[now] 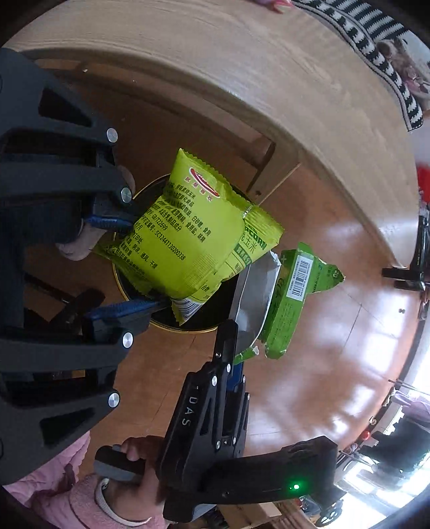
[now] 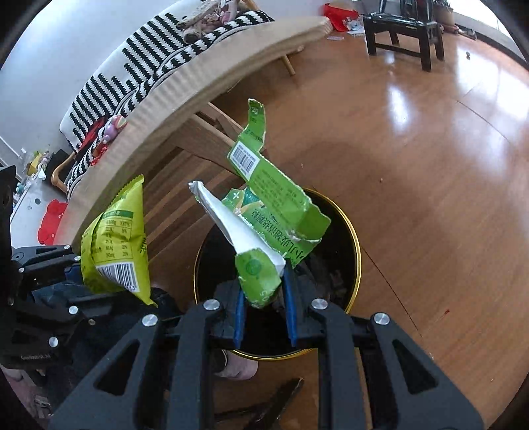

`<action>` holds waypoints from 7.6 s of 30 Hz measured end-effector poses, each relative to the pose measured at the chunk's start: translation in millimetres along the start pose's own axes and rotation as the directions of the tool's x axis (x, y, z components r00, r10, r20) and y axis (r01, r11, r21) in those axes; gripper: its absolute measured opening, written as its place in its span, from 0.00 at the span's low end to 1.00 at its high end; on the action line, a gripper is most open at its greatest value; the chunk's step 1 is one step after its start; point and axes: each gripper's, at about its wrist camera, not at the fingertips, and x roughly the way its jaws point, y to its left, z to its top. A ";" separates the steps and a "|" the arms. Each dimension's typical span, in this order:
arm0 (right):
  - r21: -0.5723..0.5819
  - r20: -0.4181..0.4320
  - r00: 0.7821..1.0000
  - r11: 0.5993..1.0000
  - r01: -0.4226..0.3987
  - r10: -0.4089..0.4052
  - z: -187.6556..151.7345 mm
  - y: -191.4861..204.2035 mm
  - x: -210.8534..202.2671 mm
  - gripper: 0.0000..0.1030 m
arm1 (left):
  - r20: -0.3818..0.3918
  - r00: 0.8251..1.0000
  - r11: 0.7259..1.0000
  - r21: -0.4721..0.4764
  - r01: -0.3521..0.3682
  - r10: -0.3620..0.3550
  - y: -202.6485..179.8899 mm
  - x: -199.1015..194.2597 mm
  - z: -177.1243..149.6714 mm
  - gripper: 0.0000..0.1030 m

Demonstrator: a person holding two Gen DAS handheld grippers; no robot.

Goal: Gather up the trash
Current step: 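Carry the snack bag to the bin and open the left gripper while the right gripper drops the wrapper, then move both open grippers back toward the purple toy and red ribbon, then grasp the red ribbon with the left gripper while the right gripper grasps the purple toy, then carry the ribbon to the bin and open the left gripper while the right gripper drops the toy, then move both open grippers back toward the red box and green box, then grasp the red cigarette box with the left gripper while the right gripper grasps the green box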

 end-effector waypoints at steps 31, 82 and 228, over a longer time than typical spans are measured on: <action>0.078 0.113 0.993 0.996 -0.038 0.029 19.4 -3.7 -14.3 0.83 | 0.132 0.985 0.993 -0.073 -0.098 0.107 22.6 -44.7 -15.7 0.91; -0.763 -0.147 0.985 0.644 -0.052 -0.094 264.3 415.7 248.1 0.94 | 0.105 0.942 0.877 -0.411 -0.250 0.318 417.9 -69.0 -12.1 0.94; -0.866 -0.278 0.960 0.439 -0.241 -0.021 277.6 451.1 320.0 0.95 | 0.168 0.952 0.946 -0.244 -0.211 0.256 548.5 -73.9 26.1 0.95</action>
